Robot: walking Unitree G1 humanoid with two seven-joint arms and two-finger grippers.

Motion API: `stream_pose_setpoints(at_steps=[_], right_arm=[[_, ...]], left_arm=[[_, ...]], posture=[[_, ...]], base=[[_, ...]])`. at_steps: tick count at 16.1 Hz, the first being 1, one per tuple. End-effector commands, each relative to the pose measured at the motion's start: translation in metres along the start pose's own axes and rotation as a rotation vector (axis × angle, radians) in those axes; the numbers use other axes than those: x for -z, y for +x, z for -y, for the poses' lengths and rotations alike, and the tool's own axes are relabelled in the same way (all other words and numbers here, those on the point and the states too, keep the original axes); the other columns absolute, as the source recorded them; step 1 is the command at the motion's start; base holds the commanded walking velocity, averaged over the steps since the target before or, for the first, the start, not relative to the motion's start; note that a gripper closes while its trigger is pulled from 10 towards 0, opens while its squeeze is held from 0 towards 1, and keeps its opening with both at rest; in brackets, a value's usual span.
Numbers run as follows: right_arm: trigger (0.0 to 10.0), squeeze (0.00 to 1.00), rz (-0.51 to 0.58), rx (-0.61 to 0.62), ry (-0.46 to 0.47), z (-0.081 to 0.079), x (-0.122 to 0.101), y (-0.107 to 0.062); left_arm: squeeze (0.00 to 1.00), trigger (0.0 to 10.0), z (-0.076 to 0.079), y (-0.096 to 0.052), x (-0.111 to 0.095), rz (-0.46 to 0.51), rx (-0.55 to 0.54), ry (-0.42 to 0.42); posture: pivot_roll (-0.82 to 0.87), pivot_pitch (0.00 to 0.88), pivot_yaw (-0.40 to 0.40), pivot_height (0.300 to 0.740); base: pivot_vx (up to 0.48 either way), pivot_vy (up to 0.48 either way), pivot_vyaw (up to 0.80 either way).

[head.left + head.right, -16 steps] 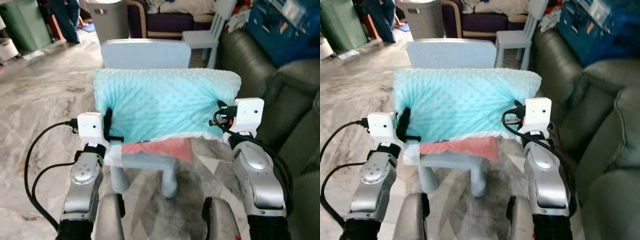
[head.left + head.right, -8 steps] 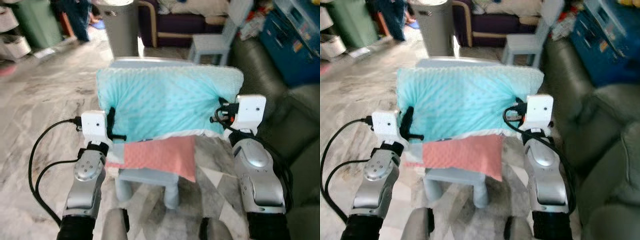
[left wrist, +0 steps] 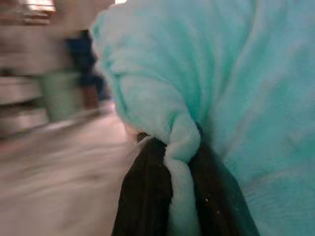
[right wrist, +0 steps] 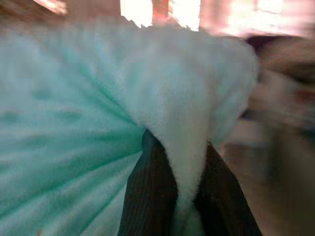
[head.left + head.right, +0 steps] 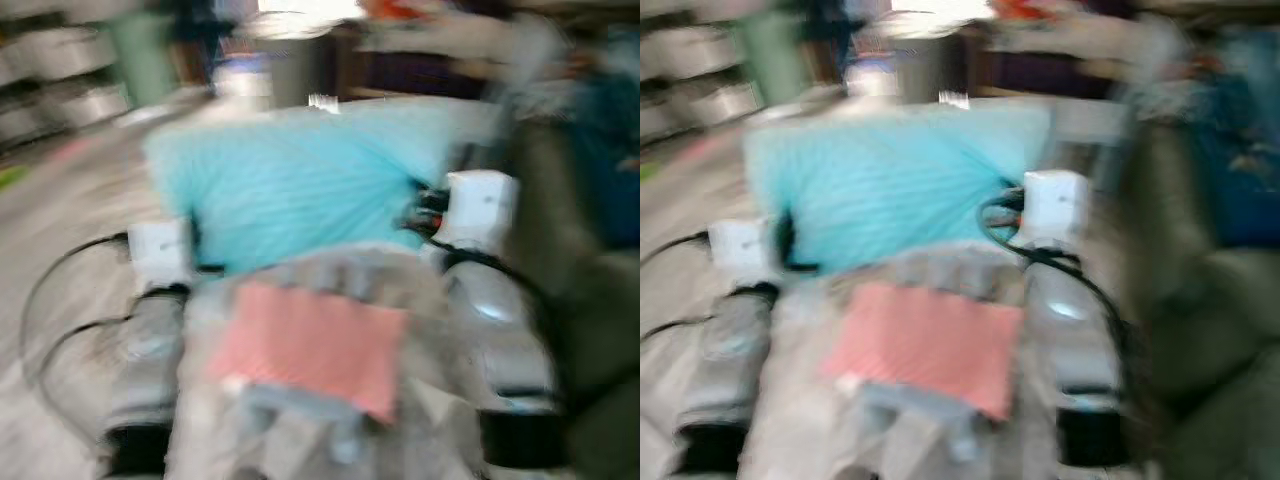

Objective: Move the pillow to the sofa

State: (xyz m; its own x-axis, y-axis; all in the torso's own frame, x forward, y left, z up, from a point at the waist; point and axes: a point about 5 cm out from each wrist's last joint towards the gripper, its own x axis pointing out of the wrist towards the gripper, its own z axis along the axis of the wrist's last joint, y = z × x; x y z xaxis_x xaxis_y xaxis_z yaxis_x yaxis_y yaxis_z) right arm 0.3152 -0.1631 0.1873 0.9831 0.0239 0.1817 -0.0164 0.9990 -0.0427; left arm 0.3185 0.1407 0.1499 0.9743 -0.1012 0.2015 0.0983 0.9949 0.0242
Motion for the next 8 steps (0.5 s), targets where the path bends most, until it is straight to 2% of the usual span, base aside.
stream_pose_setpoints(at_steps=[1, 5, 8], right_arm=[[10.0, 0.0, 0.033, -0.024, 0.027, -0.0128, -0.0087, 0.0044], [10.0, 0.0, 0.045, -0.017, 0.028, -0.011, -0.0121, 0.0055], [10.0, 0.0, 0.044, -0.015, 0.028, -0.0096, -0.0123, 0.0067]], left_arm=[[0.0, 10.0, -0.0173, -0.0065, 0.0051, -0.019, -0.039, 0.037], [0.0, 10.0, -0.016, -0.0058, 0.0066, -0.027, -0.042, 0.035], [0.0, 10.0, -0.0108, -0.0054, 0.0147, -0.09, -0.041, 0.047]], posture=[[-0.04, 0.0, 0.038, 0.74], [-0.04, 0.0, 0.037, 0.74], [-0.04, 0.0, 0.03, 0.74]], base=[[0.0, 0.0, 0.0], [0.0, 0.0, 0.0], [0.0, 0.0, 0.0]])
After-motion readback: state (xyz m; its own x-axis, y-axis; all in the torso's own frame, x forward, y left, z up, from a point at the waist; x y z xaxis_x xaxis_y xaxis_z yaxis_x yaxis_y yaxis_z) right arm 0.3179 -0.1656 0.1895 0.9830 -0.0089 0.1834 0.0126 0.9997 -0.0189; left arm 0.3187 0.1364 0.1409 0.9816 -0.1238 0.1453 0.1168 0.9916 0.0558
